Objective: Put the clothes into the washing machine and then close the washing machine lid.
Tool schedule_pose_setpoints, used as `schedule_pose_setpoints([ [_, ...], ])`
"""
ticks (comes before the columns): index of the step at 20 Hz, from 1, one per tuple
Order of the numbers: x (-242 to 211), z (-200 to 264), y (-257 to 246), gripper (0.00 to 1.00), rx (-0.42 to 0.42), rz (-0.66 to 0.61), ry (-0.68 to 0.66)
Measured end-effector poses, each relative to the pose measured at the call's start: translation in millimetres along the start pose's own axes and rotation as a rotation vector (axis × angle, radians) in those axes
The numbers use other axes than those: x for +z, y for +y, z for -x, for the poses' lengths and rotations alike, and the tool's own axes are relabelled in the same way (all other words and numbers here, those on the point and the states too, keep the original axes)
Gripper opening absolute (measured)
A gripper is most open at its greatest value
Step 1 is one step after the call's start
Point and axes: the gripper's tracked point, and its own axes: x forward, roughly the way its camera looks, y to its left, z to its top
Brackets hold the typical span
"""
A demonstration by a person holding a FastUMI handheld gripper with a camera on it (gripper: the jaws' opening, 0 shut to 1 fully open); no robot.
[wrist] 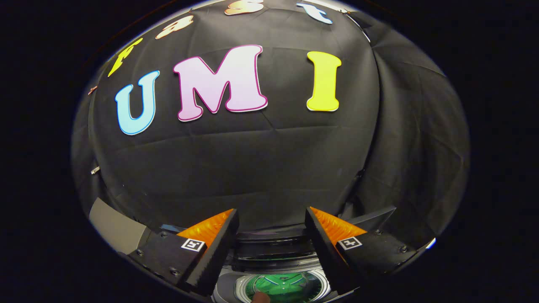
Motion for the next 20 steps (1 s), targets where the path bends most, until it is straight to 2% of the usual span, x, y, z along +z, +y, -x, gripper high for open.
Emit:
schedule_pose_setpoints([
  [4, -2.8, -10.9, -5.0, 0.99, -0.024, 0.012, 0.021],
  [9, -5.4, -3.0, -5.4, 0.98, -0.004, 0.038, 0.003],
  [20, -24.1, 45.3, -11.3, 0.99, -0.017, 0.022, -0.03],
])
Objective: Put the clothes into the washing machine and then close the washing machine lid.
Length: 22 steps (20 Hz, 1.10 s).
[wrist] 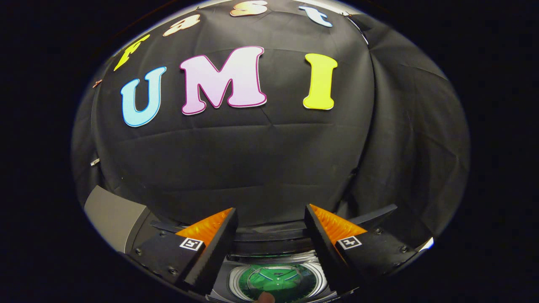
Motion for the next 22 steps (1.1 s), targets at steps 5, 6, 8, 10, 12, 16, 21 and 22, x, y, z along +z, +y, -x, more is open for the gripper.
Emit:
schedule_pose_setpoints([
  [5, -11.0, 27.0, -3.9, 1.0, -0.005, -0.016, -0.042],
  [6, -13.2, 31.2, -3.4, 0.99, 0.004, -0.03, -0.048],
  [8, -12.5, 39.2, 2.2, 0.99, 0.043, -0.066, -0.062],
  [10, -12.0, 41.8, 5.0, 0.98, 0.058, -0.083, -0.076],
  [12, -13.3, 42.3, 2.4, 0.98, 0.064, -0.077, -0.08],
  [16, -17.7, 45.5, 5.5, 0.99, 0.046, -0.05, -0.098],
  [21, -30.1, 54.5, 1.4, 0.99, 0.02, 0.015, -0.096],
  [22, -30.5, 56.7, 1.2, 0.99, 0.027, 0.003, -0.1],
])
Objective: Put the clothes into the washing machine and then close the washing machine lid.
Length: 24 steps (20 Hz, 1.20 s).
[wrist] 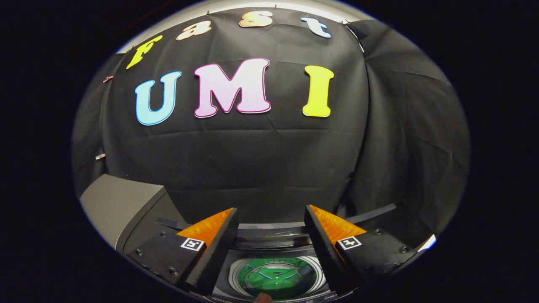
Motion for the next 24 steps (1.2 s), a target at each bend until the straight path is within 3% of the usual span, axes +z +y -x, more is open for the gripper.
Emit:
schedule_pose_setpoints([
  [9, -44.8, 17.9, 12.5, 0.99, 0.09, -0.074, 0.055],
  [17, -112.6, 21.6, -2.7, 1.0, 0.06, -0.056, 0.183],
  [24, -199.8, 31.0, -14.4, 1.0, 0.033, -0.03, 0.392],
])
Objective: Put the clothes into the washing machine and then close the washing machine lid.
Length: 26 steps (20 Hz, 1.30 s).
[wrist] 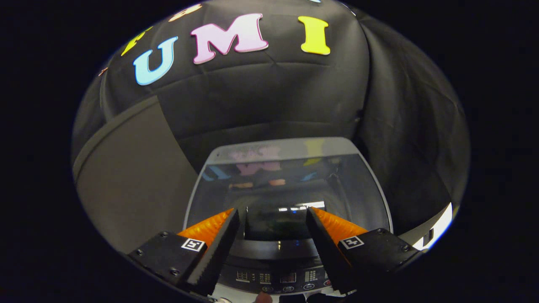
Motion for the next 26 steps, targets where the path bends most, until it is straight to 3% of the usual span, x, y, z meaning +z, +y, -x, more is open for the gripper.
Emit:
schedule_pose_setpoints([
  [2, -13.0, -1.3, -0.8, 1.0, 0.002, 0.004, 0.038],
  [5, 5.0, 7.1, 3.3, 1.0, 0.009, -0.01, -0.004],
  [11, 97.1, 57.5, 27.9, 1.0, 0.075, -0.043, -0.2],
  [18, 225.9, 154.6, 56.6, 1.0, 0.157, -0.025, -0.543],
  [26, 275.1, 212.5, 68.1, 0.99, 0.162, 0.005, -0.709],
])
